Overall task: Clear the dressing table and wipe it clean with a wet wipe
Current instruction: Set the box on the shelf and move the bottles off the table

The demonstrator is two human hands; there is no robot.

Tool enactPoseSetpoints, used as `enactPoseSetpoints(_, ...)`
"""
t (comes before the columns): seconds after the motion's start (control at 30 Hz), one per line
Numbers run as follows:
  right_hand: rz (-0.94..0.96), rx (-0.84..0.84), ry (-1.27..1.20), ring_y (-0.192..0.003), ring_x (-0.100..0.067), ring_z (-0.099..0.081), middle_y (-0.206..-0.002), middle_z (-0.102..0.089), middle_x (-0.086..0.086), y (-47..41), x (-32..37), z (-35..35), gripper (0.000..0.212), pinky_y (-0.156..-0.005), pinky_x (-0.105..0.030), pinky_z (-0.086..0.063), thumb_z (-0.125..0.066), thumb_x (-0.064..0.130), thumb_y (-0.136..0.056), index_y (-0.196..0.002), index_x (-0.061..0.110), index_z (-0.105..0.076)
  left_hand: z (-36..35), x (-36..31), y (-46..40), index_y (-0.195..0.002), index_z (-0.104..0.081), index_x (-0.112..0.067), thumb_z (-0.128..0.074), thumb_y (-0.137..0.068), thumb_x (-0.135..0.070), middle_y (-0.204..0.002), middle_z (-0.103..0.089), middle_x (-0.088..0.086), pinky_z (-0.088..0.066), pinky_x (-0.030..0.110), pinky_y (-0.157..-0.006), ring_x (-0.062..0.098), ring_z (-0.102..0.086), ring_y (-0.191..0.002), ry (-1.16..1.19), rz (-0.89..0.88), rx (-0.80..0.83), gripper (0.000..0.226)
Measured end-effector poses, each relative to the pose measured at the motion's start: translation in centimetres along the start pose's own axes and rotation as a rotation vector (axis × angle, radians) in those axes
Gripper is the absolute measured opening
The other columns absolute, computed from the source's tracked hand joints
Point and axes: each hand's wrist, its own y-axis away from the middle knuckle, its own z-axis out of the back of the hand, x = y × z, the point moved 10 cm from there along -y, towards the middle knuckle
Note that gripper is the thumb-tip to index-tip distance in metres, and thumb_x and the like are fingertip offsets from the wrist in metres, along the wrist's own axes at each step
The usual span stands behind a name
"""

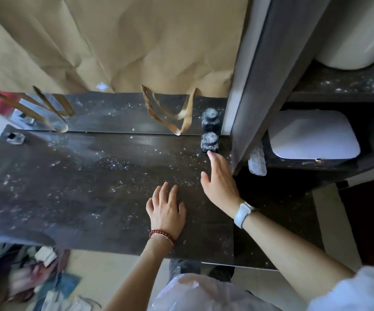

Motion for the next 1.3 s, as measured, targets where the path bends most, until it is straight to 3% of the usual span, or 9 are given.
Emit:
enactPoseSetpoints(0.1, -0.249, -0.092, -0.031, -0.134, -0.032, -0.027, -0.142, -0.031, -0.021, -3.5, -1.1, -0.4, 0.071, -0.110, -0.036, -0.022, -0.060, 0.021, -0.086, -0.142, -0.001, -0.022, 0.1, 1.4, -0.9, -0.143, -0.016, -0.026, -0.036, -0.091, -0.042, -0.154, -0.008, 0.002, -0.006, 0.045, -0.113, 0.024, -0.002, -0.141, -0.064, -0.020, 0.056, 0.058)
enactPoseSetpoints(0.2, -0.471, -0.139, -0.035, -0.128, -0.034, -0.031, -0.140, -0.029, -0.019, -6.0, -2.8, -1.0, 0.081, -0.102, -0.040, -0.031, -0.065, 0.031, -0.081, -0.143, 0.006, -0.019, -0.6, 2.6, -1.8, -0.144, -0.010, -0.027, -0.035, -0.091, -0.047, -0.155, -0.002, 0.001, -0.003, 0.047, -0.113, 0.024, 0.001, -0.141, -0.110, -0.053, 0.130, 0.062)
enactPoseSetpoints(0.33, -0.627, -0.131, 0.080, -0.117, -0.039, -0.040, -0.131, -0.038, -0.022, -7.3, -5.0, -2.1, 0.073, -0.091, -0.044, -0.039, -0.066, 0.034, -0.078, -0.134, 0.005, -0.030, -0.9, 3.7, -2.3, -0.135, -0.038, -0.025, -0.038, -0.083, -0.051, -0.145, -0.036, 0.007, -0.028, 0.052, -0.104, 0.031, -0.035, -0.131, -0.175, -0.102, 0.146, 0.059)
enactPoseSetpoints(0.43, -0.610, -0.163, 0.124, -0.115, -0.039, -0.041, -0.125, -0.042, -0.022, -7.5, -5.2, -2.1, 0.061, -0.090, -0.044, -0.038, -0.064, 0.025, -0.077, -0.127, 0.004, -0.036, -1.0, 4.1, -2.6, -0.121, -0.055, -0.025, -0.036, -0.073, -0.054, -0.127, -0.057, 0.005, -0.044, 0.051, -0.089, 0.030, -0.055, -0.113, -0.180, -0.108, 0.144, 0.059)
enactPoseSetpoints(0.6, -0.389, -0.151, -0.019, -0.116, -0.025, -0.044, -0.126, -0.048, -0.013, -4.7, -2.5, -1.2, 0.066, -0.096, -0.030, -0.036, -0.069, 0.020, -0.073, -0.130, 0.008, -0.039, -0.8, 3.7, -2.5, -0.134, -0.041, -0.023, -0.038, -0.082, -0.049, -0.145, -0.034, 0.006, -0.022, 0.051, -0.106, 0.031, -0.029, -0.133, -0.079, -0.090, 0.109, 0.058)
enactPoseSetpoints(0.8, -0.126, -0.110, -0.175, -0.121, 0.002, -0.037, -0.131, -0.040, 0.004, 4.4, 0.2, 4.7, 0.075, -0.100, -0.004, -0.026, -0.069, 0.022, -0.073, -0.138, 0.015, -0.033, 2.7, -2.0, -2.6, -0.119, -0.054, -0.010, -0.038, -0.076, -0.041, -0.124, -0.056, 0.016, -0.038, 0.054, -0.092, 0.038, -0.052, -0.113, 0.146, -0.240, -0.087, 0.056)
enactPoseSetpoints(0.93, -0.128, -0.369, -0.153, -0.121, -0.009, -0.044, -0.128, -0.042, 0.003, 7.5, -2.0, 12.8, 0.070, -0.102, -0.019, -0.038, -0.062, 0.030, -0.072, -0.134, 0.017, -0.031, 5.5, -10.1, -2.2, -0.129, -0.040, -0.014, -0.039, -0.079, -0.037, -0.129, -0.051, 0.012, -0.039, 0.048, -0.095, 0.032, -0.047, -0.117, 0.316, -0.423, -0.161, 0.056)
enactPoseSetpoints(1.07, -0.247, -0.657, -0.071, -0.116, -0.023, -0.048, -0.123, -0.045, -0.007, 8.0, -6.0, 20.1, 0.070, -0.098, -0.021, -0.039, -0.074, 0.009, -0.070, -0.130, 0.004, -0.038, 7.2, -17.2, -1.7, -0.138, -0.030, -0.008, -0.039, -0.084, -0.034, -0.136, -0.042, 0.018, -0.033, 0.040, -0.102, 0.031, -0.040, -0.124, 0.483, -0.540, -0.166, 0.061)
enactPoseSetpoints(1.3, -0.355, -0.572, 0.124, -0.119, -0.034, -0.043, -0.129, -0.049, -0.019, 3.0, -10.8, 23.9, 0.071, -0.100, -0.039, -0.038, -0.070, 0.018, -0.074, -0.136, 0.004, -0.036, 7.8, -19.7, -2.1, -0.140, -0.029, -0.007, -0.050, -0.090, -0.008, -0.121, -0.050, 0.017, -0.041, 0.022, -0.085, 0.025, -0.053, -0.104, 0.618, -0.439, -0.253, 0.054)
